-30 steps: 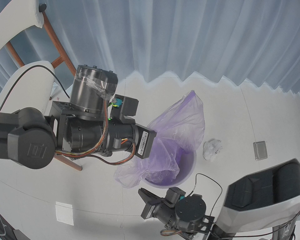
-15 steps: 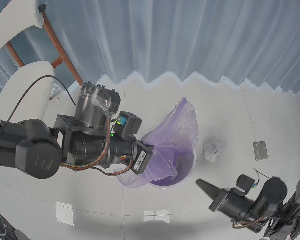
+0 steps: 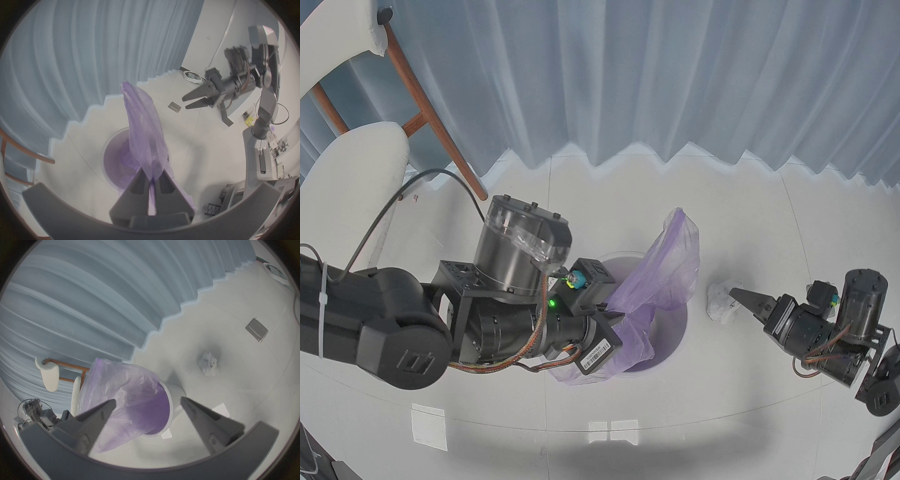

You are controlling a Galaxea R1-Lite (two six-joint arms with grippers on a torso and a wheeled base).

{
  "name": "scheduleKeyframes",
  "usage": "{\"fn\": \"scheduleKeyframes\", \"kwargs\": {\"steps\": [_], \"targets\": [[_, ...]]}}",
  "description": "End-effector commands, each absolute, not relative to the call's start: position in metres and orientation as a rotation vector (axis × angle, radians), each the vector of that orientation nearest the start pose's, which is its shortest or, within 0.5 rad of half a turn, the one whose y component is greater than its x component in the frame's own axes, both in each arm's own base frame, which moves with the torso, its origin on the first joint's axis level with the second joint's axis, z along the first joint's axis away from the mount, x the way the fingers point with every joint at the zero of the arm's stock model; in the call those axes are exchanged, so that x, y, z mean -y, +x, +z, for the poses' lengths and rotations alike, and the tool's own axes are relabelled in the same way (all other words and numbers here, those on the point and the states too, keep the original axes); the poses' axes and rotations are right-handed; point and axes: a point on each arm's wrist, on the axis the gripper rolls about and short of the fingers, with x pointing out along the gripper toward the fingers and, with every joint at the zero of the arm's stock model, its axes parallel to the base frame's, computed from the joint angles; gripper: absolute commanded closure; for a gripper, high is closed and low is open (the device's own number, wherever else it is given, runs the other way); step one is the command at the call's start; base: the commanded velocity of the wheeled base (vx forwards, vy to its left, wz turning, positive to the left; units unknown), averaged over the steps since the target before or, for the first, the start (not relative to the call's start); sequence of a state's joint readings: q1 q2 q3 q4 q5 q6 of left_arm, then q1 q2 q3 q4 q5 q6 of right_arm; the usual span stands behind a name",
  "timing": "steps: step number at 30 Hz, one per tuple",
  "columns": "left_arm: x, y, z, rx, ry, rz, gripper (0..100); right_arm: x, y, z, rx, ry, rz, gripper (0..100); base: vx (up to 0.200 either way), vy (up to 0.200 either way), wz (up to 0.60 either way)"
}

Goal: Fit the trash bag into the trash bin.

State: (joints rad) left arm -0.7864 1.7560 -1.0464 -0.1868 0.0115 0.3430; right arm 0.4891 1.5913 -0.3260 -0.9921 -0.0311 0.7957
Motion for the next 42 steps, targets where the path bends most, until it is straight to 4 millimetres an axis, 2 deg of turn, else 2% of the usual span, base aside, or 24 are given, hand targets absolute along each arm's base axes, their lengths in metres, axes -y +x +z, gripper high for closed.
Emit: {"fn": "scheduleKeyframes", "kwargs": {"steps": [1, 5, 11, 16, 17, 20, 26, 31, 42], "targets": [[0.243, 0.223, 0.173, -0.312, 0.616, -0.813, 100, -0.131, 0.202, 0.216, -0.467, 0.711, 0.490, 0, 0.000, 0.000, 0.00], [0.242, 0.217, 0.168, -0.329, 0.637, -0.795, 100, -0.150, 0.188, 0.229, -0.576, 0.655, 0.546, 0, 0.000, 0.000, 0.00], [0.238, 0.214, 0.169, -0.326, 0.636, -0.792, 100, -0.170, 0.170, 0.232, -0.648, 0.553, 0.626, 0, 0.000, 0.000, 0.00], [0.238, 0.214, 0.169, -0.320, 0.634, -0.791, 100, -0.178, 0.166, 0.229, -0.665, 0.520, 0.646, 0, 0.000, 0.000, 0.00], [0.238, 0.214, 0.168, -0.316, 0.630, -0.791, 100, -0.185, 0.171, 0.219, -0.690, 0.483, 0.632, 0, 0.000, 0.000, 0.00], [0.239, 0.212, 0.169, -0.313, 0.631, -0.796, 100, -0.190, 0.182, 0.214, -0.694, 0.456, 0.579, 0, 0.000, 0.000, 0.00], [0.239, 0.210, 0.171, -0.304, 0.631, -0.790, 100, -0.193, 0.212, 0.219, -0.712, 0.444, 0.456, 0, 0.000, 0.000, 0.00], [0.239, 0.210, 0.172, -0.301, 0.630, -0.788, 100, -0.195, 0.229, 0.221, -0.750, 0.420, 0.389, 0, 0.000, 0.000, 0.00], [0.238, 0.209, 0.175, -0.296, 0.614, -0.782, 100, -0.190, 0.241, 0.210, -0.764, 0.371, 0.343, 0, 0.000, 0.000, 0.00]]}}
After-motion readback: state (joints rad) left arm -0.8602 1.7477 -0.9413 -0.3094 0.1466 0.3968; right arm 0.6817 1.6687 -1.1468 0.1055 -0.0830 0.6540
